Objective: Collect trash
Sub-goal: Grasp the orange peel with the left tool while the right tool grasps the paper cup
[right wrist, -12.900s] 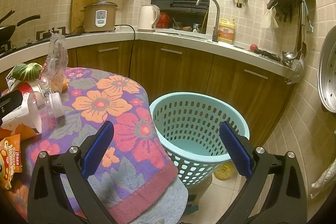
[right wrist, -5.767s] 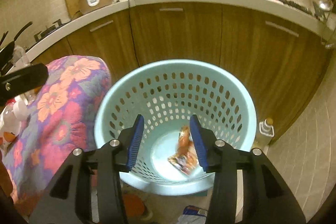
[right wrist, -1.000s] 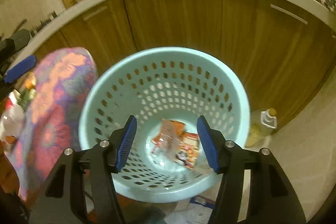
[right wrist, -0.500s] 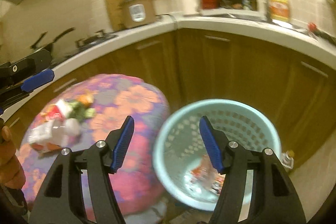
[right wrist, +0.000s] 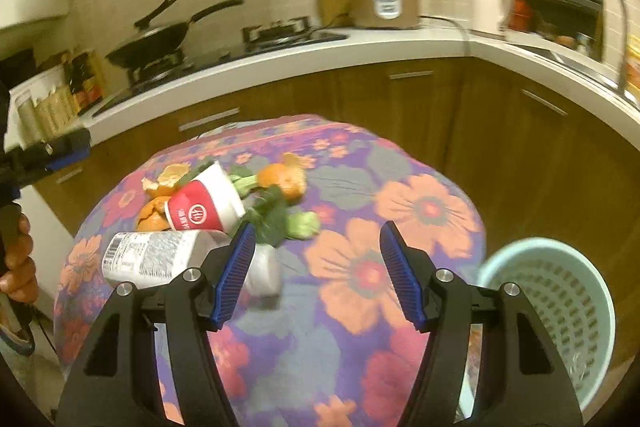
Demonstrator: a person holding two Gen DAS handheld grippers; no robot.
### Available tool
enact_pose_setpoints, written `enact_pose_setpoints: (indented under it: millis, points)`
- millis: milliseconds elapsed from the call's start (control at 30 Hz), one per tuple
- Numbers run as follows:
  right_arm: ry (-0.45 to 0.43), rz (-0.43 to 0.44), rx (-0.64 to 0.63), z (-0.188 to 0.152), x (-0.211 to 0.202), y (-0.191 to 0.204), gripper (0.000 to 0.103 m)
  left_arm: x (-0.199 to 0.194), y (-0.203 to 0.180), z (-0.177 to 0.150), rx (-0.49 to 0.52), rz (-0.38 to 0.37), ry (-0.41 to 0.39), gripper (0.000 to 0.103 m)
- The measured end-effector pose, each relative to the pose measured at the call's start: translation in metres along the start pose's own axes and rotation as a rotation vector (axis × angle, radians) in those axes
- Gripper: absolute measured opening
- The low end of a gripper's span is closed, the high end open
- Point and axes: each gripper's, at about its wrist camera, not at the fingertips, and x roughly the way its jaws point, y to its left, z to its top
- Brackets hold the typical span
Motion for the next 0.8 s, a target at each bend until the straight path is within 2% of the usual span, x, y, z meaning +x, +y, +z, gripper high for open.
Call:
enact_pose_setpoints:
  millis: [167, 333, 500, 700, 767, 800]
  points:
    - [0.051, 0.056, -0.072, 0.017, 0.031, 0.019, 0.061, 0.034, 0.037, -0.016, -0.053, -0.009, 0.117, 0.072]
    - [0.115, 0.142, -0.131, 0.031, 0.059, 0.037, 0.061, 0.061, 0.044, -0.026, -0.03, -0.019, 0.202, 0.072]
    - [0.169, 0.19, -0.187, 0.04, 0.079, 0.059, 0.061, 0.079, 0.045, -0.033, -0.01, -0.016, 0.263, 0.068]
    - [0.252, 0.242, -0.175, 0.054, 0.109, 0.065, 0.061, 0.089, 0.049, -0.036, 0.002, 0.015, 0.29, 0.05]
    - [0.274, 0.259, -0.174, 0.059, 0.118, 0.067, 0.061, 0.089, 0.053, -0.036, -0.004, 0.025, 0.289, 0.037]
    - [0.292, 0.279, -0.171, 0.06, 0.122, 0.067, 0.061, 0.088, 0.056, -0.037, -0.012, 0.029, 0.288, 0.034]
